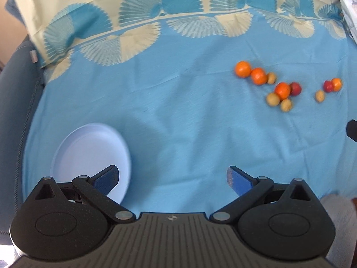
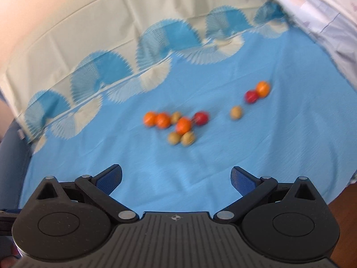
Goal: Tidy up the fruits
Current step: 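Reach both grippers to the fruit cluster and grasp yellow fruits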
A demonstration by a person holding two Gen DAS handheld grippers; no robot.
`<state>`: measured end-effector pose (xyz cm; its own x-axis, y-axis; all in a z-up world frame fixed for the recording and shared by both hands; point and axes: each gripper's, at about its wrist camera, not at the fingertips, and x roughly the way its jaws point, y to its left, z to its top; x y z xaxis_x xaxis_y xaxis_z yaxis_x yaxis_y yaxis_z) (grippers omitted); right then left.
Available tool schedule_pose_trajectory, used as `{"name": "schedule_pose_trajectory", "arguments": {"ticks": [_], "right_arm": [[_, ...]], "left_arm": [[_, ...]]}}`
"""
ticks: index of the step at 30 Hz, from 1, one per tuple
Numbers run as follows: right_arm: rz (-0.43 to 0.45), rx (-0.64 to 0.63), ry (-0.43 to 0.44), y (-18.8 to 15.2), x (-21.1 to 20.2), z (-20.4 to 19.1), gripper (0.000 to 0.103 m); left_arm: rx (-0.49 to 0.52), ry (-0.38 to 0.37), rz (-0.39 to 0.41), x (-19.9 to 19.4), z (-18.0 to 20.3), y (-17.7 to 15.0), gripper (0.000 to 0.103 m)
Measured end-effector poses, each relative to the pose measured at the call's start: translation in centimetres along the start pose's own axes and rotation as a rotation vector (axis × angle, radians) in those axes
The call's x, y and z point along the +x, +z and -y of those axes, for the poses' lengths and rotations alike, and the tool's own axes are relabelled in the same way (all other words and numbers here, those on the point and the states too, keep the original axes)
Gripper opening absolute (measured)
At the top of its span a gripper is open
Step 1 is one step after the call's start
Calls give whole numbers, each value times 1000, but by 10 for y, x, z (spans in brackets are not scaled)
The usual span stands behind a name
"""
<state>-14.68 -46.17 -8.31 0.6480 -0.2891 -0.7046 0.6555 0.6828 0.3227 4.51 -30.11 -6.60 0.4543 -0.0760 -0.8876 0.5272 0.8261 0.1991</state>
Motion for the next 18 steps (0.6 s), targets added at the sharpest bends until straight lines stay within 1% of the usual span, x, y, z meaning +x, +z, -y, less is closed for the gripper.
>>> {"name": "schedule_pose_trajectory", "arguments": {"ticks": [2, 5, 7, 9, 12, 15, 18], "right_arm": [[48, -15, -60, 10, 13, 21, 103], [60, -24, -124, 22, 40, 49, 103], [44, -17, -150, 29, 61, 66, 103], [24, -18, -160, 35, 84, 79, 103], [-21, -26, -180, 42, 122, 93, 103], [-70, -48, -175, 46, 156, 94, 102], [-91, -109, -174, 48, 181, 85, 102]], "left_arm": [[11, -31, -2, 18, 20, 19, 103], [43, -71, -41, 50, 49, 43, 103], [60, -110, -73, 75, 69, 58, 103], [98, -141, -98, 98, 90, 68, 103], [154, -135, -88, 122, 112, 81, 103], [168, -149, -83, 139, 124, 92, 103], [193, -170, -77, 149, 133, 103, 102]]}}
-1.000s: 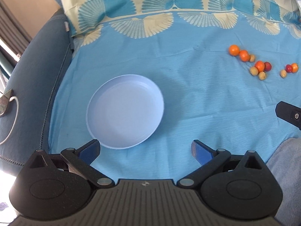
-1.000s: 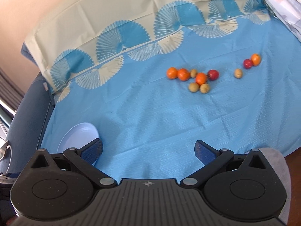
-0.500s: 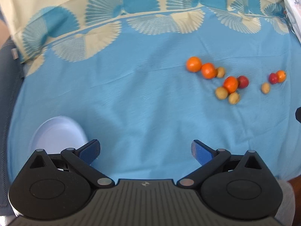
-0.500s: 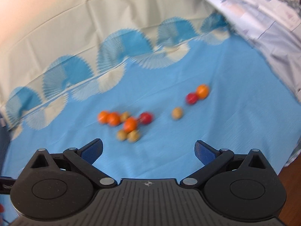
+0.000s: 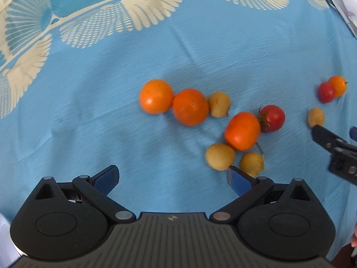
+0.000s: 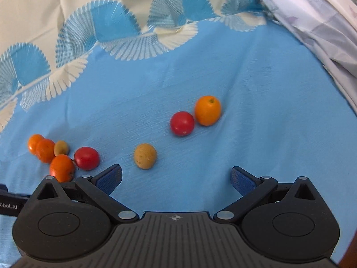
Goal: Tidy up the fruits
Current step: 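Reach both grippers to the fruit cluster and grasp yellow fruits, then carry the yellow fruit in the left gripper while the right carries another toward the plate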
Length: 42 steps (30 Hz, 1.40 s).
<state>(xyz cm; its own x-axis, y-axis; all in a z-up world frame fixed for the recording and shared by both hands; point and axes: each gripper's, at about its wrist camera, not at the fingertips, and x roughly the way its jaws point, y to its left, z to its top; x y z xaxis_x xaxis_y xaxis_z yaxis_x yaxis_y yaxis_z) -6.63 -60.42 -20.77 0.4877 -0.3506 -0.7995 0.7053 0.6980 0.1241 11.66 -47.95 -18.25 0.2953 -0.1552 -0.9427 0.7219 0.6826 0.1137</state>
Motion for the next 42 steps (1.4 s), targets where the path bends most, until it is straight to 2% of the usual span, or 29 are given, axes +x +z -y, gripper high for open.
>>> {"name": "schedule_pose_trajectory", "arguments": {"ticks": [2, 4, 5, 6, 7, 8, 9, 10, 13, 17, 24, 31, 36, 42], "right_arm": [[6, -50, -12, 2, 10, -9, 102], [6, -102, -33, 3, 19, -17, 102], [6, -125, -44, 3, 22, -19, 101], [10, -148, -60, 2, 23, -22, 92], [24, -174, -68, 0, 22, -25, 87], [41, -189, -61, -2, 19, -26, 74], [45, -202, -9, -4, 16, -27, 33], [41, -201, 7, -5, 12, -29, 27], [50, -223, -24, -9, 6, -36, 26], [44, -122, 19, -6, -6, -28, 26], [64, -123, 92, 0, -54, -45, 26], [113, -180, 228, -11, -137, -93, 26], [98, -254, 357, -36, -194, -144, 26], [89, -340, 470, -73, -250, -205, 27]], "left_arm": [[20, -10, 18, 3, 3, 5, 98], [38, -29, 20, 6, 5, 9, 87], [38, -48, 20, 6, 5, 10, 75], [35, -73, 23, 5, 5, 10, 63], [34, -79, 40, 3, 5, 10, 54], [39, -83, 53, 0, 5, 9, 31], [47, -85, 56, -1, 5, 8, 28], [51, -88, 63, -3, 5, 7, 28], [56, -93, 70, -10, 4, -1, 28], [30, -97, 73, -30, -2, -13, 28], [-40, -71, 83, -93, -28, -51, 28], [-161, 0, 122, -180, -94, -118, 28], [-258, 40, 129, -233, -148, -182, 28], [-364, 100, 166, -278, -204, -259, 28]]}}
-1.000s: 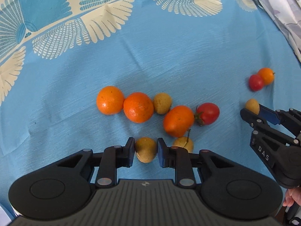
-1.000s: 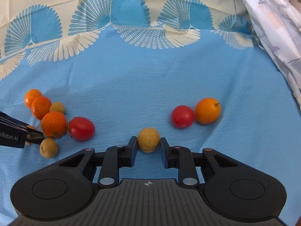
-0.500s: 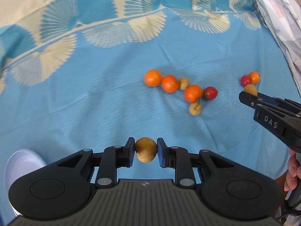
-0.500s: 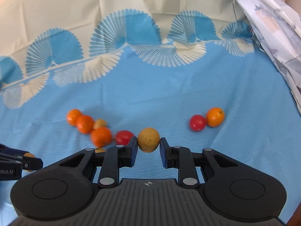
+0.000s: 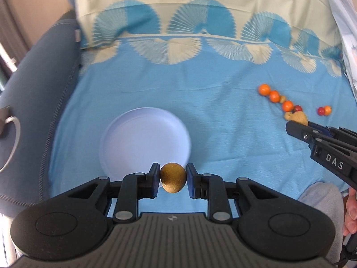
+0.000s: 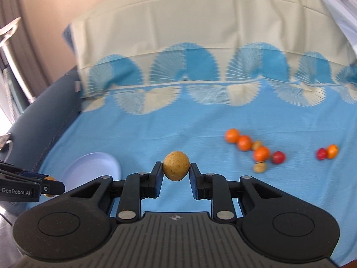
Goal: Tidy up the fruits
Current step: 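Carry the yellow fruit in the left gripper while the right carries another toward the plate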
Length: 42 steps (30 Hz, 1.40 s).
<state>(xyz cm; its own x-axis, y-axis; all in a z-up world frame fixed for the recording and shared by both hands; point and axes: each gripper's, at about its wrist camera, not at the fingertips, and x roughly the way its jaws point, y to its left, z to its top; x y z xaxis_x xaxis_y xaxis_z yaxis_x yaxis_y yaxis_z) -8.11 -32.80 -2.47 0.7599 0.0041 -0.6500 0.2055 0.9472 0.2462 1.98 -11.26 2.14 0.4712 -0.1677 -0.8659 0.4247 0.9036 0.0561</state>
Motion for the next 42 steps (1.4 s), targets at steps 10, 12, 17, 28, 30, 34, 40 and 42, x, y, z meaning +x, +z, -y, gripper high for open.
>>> {"name": "schedule_pose_trajectory", "arguments": {"ticks": [10, 12, 17, 28, 30, 34, 40, 42], "right_arm": [[-69, -85, 173, -39, -33, -112, 27], [-85, -106, 181, -49, -35, -127, 27], [-119, -151, 182, -64, -38, -146, 27], [-163, -177, 149, -64, -20, -157, 27], [-166, -178, 146, -64, -18, -157, 27], [-169, -177, 143, -61, -15, -158, 27], [-168, -172, 139, -57, -8, -157, 27], [-168, -172, 137, -55, -5, -157, 27]], "left_arm": [[-153, 40, 71, -51, -88, -65, 28], [-175, 33, 71, -53, -97, -75, 28], [-187, 29, 72, -50, -104, -85, 28], [-197, 27, 50, -33, -110, -74, 28], [-196, 29, 51, -31, -110, -71, 28], [-193, 37, 49, -28, -108, -67, 28], [-185, 42, 46, -21, -107, -62, 28], [-184, 43, 42, -18, -106, -59, 28]]}}
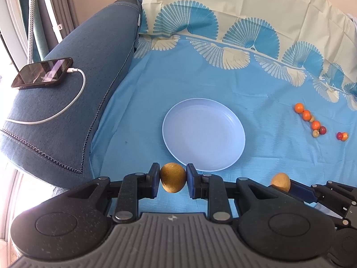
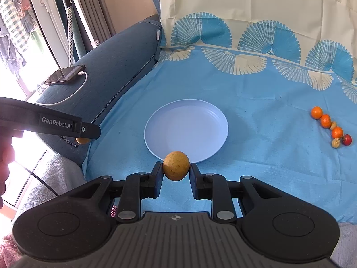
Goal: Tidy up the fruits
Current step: 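Carry the yellow fruit in the left gripper while the right carries another toward the plate, then open both grippers over the plate to drop the yellow fruits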
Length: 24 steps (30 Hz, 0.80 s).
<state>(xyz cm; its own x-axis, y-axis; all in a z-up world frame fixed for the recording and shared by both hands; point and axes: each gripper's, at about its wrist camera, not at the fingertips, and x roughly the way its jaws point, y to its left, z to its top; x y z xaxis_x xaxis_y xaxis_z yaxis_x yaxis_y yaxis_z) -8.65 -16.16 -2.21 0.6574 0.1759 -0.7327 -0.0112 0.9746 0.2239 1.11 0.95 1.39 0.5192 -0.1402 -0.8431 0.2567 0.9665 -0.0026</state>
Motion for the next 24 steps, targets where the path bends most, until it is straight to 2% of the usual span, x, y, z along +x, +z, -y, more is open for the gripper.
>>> {"name": "schedule_pose_trajectory", "arguments": {"ticks": [9, 24], "right_arm": [[-10, 9, -7, 10, 21, 8, 27], [-57, 3, -49, 38, 103, 24, 27]], "left_arm": [[4, 8, -37, 28, 5, 15, 28], [32, -1, -120, 117, 16, 50, 28]]}}
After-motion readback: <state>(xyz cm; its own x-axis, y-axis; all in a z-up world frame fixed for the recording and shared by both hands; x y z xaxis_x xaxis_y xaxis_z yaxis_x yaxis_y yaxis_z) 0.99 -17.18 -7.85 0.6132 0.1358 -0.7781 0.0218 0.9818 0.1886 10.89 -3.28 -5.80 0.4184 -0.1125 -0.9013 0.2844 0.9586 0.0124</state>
